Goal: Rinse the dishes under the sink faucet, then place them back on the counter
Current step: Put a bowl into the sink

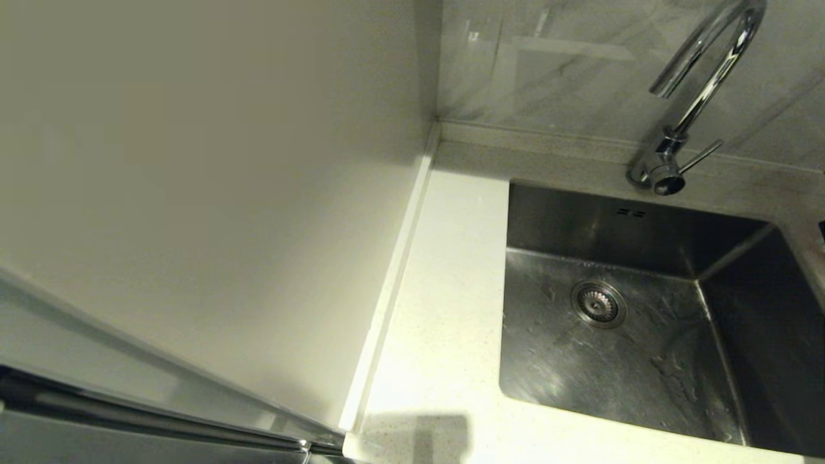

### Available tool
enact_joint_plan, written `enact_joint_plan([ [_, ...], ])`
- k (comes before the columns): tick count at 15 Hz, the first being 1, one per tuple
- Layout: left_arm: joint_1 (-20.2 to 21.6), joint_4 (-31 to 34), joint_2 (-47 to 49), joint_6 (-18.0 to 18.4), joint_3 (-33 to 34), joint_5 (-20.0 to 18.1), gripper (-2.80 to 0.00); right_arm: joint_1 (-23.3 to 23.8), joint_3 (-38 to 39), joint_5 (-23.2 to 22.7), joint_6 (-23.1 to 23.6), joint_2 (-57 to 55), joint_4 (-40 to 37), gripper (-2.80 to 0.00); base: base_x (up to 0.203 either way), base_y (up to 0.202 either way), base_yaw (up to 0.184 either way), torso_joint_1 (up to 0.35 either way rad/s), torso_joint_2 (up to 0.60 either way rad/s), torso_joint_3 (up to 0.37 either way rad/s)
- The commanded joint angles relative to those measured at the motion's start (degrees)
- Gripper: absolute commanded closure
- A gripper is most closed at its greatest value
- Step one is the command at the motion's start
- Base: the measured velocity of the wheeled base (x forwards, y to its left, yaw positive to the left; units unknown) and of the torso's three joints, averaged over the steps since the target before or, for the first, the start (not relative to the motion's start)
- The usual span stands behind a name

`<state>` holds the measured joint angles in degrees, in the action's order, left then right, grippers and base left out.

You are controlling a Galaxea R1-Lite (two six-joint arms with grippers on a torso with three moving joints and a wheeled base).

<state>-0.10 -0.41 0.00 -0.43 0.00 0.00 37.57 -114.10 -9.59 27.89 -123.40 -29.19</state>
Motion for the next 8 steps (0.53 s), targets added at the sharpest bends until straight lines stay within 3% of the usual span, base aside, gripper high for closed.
enact_joint_plan([
  [1, 0.01, -0.02, 0.00, -0.01, 0.18, 0.00, 0.00, -0.44, 0.02, -0.56, 0.12, 2.20, -0.51, 0.00, 0.000, 0.000, 0.000, 0.000, 0.00, 0.000],
  [5, 0.01, -0.02, 0.00, -0.01, 0.18, 0.00, 0.00, -1.30, 0.11, -1.82, -1.09, 6.34, -6.27, 0.00, 0.000, 0.000, 0.000, 0.000, 0.00, 0.000],
  [8, 0.01, -0.02, 0.00, -0.01, 0.17, 0.00, 0.00, -1.36, 0.11, -4.36, -1.13, 10.34, -19.84, 0.00, 0.000, 0.000, 0.000, 0.000, 0.00, 0.000],
])
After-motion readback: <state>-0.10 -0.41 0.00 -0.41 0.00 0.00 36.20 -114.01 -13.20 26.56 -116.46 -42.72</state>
